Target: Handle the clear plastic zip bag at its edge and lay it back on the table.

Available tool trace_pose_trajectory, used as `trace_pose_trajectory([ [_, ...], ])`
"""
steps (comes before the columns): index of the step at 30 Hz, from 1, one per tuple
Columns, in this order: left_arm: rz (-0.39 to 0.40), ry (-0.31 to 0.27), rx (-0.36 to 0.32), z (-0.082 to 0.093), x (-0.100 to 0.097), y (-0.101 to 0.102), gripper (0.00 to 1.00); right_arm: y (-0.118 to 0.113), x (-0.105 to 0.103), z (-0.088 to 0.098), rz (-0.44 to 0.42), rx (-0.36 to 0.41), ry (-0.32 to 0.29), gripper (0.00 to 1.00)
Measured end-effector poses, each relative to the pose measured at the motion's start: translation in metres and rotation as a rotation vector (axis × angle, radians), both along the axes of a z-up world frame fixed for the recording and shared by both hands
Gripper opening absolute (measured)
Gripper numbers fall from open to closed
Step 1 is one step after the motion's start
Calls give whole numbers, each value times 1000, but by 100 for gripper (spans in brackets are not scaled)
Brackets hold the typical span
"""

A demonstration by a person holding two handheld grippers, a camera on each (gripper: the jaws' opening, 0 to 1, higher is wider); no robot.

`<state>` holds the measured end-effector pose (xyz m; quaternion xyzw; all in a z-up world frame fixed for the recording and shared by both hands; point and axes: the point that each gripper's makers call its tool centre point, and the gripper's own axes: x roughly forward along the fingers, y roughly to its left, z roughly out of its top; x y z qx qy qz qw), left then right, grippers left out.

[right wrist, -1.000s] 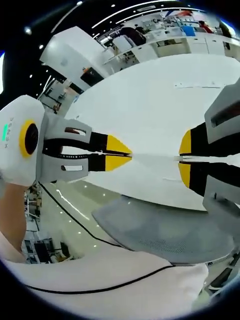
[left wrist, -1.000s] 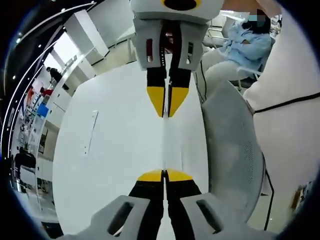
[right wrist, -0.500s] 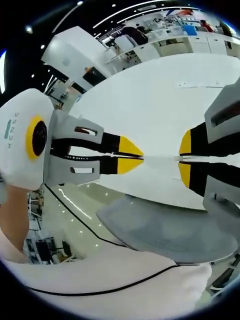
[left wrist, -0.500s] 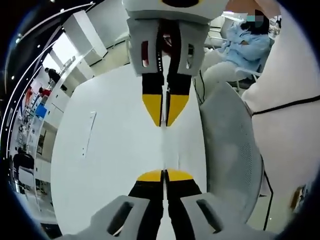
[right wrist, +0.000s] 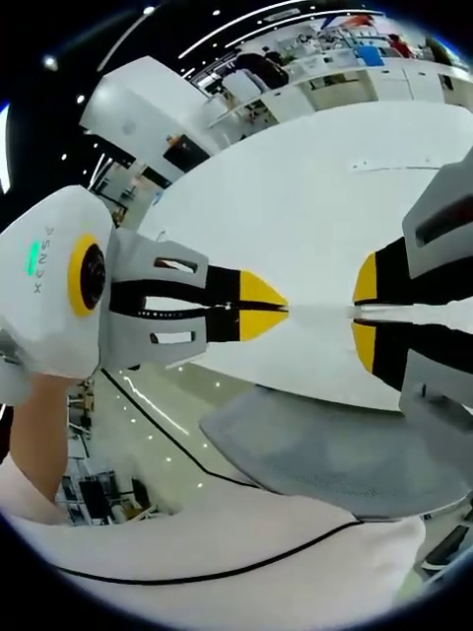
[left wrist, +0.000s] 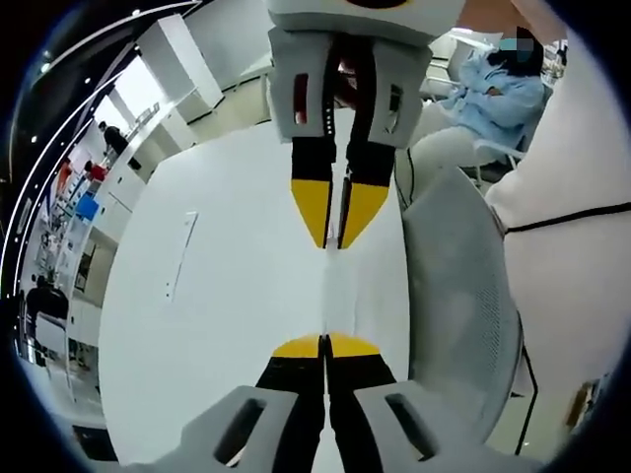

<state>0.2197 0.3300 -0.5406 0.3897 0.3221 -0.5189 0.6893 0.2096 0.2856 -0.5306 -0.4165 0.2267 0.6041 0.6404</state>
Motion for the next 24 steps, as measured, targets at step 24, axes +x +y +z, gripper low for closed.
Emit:
trace_pose_trajectory([
  [24, 2, -15, -5, 3, 2, 0, 0, 13, 2, -4, -6, -2, 22, 0],
])
